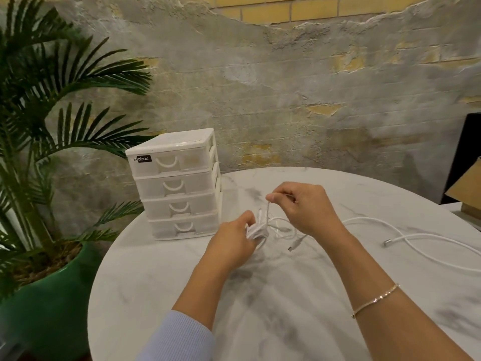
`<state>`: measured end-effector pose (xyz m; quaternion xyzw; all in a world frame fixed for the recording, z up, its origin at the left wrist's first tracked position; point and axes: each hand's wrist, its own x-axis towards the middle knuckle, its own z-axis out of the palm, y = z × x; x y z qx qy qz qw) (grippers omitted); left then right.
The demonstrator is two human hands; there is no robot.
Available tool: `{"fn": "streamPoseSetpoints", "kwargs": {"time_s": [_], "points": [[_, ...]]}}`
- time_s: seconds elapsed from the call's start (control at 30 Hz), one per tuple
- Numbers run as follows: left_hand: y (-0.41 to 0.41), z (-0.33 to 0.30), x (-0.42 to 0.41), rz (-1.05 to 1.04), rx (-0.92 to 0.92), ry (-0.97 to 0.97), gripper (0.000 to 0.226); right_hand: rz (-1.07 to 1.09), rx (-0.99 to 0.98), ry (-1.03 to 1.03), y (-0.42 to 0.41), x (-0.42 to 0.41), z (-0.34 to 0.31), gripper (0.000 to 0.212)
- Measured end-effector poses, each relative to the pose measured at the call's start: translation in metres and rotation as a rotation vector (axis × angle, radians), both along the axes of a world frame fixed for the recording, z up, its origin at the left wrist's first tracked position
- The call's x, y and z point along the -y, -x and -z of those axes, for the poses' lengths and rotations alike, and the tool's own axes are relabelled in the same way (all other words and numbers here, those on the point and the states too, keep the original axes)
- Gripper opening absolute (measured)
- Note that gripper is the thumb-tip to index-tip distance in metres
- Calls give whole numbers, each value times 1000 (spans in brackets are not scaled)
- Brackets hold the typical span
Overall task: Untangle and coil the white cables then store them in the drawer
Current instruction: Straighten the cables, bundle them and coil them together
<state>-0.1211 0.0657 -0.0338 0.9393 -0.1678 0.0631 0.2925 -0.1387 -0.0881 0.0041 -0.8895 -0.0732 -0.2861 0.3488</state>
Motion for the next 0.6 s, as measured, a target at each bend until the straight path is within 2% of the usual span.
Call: {"fn": "streamPoseSetpoints", "kwargs": {"time_s": [0.17,0.23,0.33,0.5,0.6], "points": [[9,-4,3,190,-17,2,18,11,65,19,-7,-3,11,25],[10,-3,2,244,10,6,26,12,-15,37,-9,-3,15,26],[10,-2,0,270,64,0,37,-57,-190,-53,-10,-5,20,22],[12,0,3,269,108,24,29,-103,-391,-131,-8,0,13,18],[13,1,7,270,98,48,41,-96,-526,-245,-8,4,10,18]]}}
